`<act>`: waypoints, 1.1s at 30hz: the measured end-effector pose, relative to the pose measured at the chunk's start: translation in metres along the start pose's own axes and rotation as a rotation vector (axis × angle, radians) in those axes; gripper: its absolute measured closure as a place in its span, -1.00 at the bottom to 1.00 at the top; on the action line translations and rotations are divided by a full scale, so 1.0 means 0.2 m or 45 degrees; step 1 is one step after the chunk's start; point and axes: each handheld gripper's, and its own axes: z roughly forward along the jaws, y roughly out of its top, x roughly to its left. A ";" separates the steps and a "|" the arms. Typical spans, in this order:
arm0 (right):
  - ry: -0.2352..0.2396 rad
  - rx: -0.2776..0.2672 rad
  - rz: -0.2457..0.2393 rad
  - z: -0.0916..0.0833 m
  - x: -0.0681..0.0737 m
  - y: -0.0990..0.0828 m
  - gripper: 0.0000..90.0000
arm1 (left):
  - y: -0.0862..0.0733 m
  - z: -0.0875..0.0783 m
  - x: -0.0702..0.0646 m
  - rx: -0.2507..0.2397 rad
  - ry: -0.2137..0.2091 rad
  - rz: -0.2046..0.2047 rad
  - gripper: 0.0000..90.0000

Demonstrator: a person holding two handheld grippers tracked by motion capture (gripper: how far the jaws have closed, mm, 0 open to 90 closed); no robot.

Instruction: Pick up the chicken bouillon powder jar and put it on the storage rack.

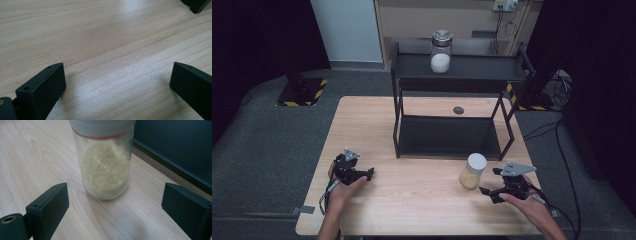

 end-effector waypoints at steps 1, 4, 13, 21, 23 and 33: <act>0.000 -0.004 -0.005 0.00 0.00 0.01 -0.82 | 0.00 0.00 0.00 0.000 0.000 0.001 -1.00; 0.007 -0.026 -0.008 0.01 0.01 0.03 -0.81 | 0.00 0.00 0.00 0.001 0.000 0.000 -1.00; 0.026 -0.043 -0.006 0.04 0.00 0.06 -0.76 | 0.00 0.00 0.00 0.001 0.000 0.000 -1.00; 0.013 -0.071 -0.008 0.06 0.02 0.07 -0.73 | 0.00 0.00 0.00 0.001 0.000 0.001 -1.00; 0.016 -0.091 -0.009 0.07 0.02 0.08 -0.68 | 0.00 0.00 0.00 0.001 0.000 0.000 -1.00; 0.013 -0.158 -0.001 0.10 0.03 0.09 -0.48 | 0.00 0.00 0.00 0.001 0.000 0.001 -1.00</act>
